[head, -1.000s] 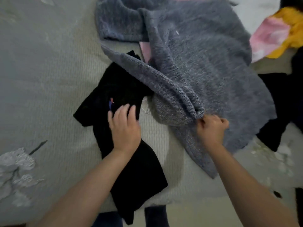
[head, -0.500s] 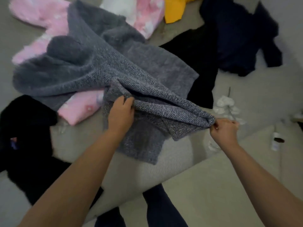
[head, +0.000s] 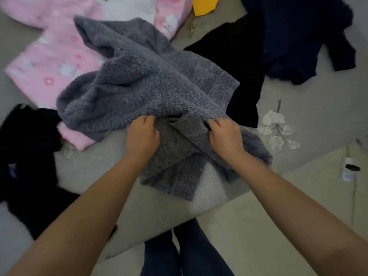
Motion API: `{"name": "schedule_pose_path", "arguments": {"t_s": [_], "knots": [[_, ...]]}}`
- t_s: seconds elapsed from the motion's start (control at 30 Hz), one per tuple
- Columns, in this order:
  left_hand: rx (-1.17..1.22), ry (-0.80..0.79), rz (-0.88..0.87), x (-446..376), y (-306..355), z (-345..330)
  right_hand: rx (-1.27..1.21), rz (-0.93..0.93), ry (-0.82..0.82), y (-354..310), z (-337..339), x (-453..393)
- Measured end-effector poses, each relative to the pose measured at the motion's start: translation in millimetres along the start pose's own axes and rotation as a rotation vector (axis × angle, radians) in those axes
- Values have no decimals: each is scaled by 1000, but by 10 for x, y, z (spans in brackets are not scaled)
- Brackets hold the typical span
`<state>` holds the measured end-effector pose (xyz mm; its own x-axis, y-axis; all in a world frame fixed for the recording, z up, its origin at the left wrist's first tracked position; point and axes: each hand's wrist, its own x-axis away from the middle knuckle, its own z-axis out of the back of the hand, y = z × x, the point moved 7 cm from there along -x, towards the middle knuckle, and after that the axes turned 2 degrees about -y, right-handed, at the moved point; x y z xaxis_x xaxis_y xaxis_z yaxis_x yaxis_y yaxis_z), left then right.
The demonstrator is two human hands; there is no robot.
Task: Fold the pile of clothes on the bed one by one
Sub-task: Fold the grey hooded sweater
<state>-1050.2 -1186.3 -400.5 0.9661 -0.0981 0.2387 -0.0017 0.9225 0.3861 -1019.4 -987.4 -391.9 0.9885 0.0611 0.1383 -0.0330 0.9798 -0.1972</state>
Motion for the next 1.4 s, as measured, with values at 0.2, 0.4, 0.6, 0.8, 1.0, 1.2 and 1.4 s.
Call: {"name": "schedule_pose_path", "arguments": {"t_s": [0.2,0.4,0.6,0.8,1.0,1.2,1.4], "knots": [[-57,-23,111,366,-787,168,-18,-10,-86,-698,-471,-723],[-92,-62,166,542,-1088,139,85,8,-11,-706,-420,-787],[-2,-39,153,391,-797,-23,-179,188,33,-805,68,-106],[77,-38,61,509,-572,-162,-230,3,-244,-347,-145,536],[221,346,-97,747,-411,863,-333,161,-362,-656,92,550],[120,198,-464,138,755,1493,-898,-18,-581,-392,578,580],[119,-134,-949,80,2503,928,-1580,-582,-342,579,365,1175]]}}
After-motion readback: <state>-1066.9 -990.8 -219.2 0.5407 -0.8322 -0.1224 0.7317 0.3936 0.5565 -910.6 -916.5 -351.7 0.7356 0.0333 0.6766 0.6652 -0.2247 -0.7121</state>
